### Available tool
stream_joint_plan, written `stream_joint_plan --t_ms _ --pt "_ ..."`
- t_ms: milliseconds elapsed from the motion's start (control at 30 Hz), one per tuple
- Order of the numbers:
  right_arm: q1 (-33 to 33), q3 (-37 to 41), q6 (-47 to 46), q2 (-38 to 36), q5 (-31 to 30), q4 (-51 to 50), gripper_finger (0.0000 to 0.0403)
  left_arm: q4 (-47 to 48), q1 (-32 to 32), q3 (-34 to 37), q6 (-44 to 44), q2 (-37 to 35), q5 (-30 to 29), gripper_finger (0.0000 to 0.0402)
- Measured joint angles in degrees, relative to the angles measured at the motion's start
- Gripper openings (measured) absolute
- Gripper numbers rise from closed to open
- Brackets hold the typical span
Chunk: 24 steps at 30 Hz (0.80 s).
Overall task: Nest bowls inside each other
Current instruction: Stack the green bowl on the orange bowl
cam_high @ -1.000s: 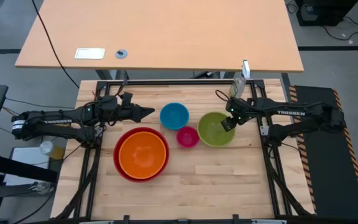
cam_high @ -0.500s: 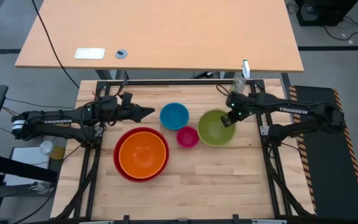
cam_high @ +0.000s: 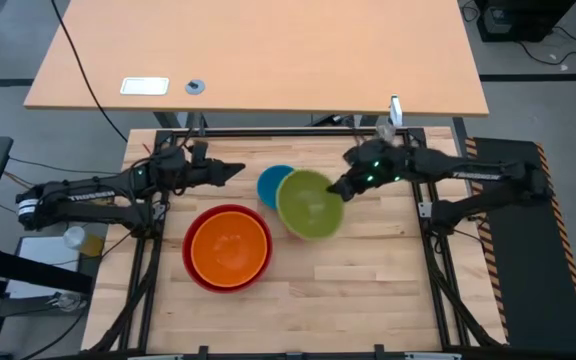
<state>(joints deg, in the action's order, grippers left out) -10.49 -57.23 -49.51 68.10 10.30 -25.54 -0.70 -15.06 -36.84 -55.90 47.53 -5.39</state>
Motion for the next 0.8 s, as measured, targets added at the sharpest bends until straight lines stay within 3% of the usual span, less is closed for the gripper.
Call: stream_joint_plan --t_ms 233,633,800 --pt "8.54 -1.67 -8.33 12.99 -2.99 18.31 0.0033 -0.44 -2.43 0.0 0.11 -1.38 0.02 0.013" --pt "12.05 -28.38 1.43 38.89 -7.81 15.98 0.004 -4.89 -3.05 -0.02 2.95 -4.61 0.02 0.013" --pt "11.7 -35.62 7.62 45.65 -5.6 16.12 0.0096 -5.18 -3.05 -0.02 3.1 -5.55 0.29 0.013"
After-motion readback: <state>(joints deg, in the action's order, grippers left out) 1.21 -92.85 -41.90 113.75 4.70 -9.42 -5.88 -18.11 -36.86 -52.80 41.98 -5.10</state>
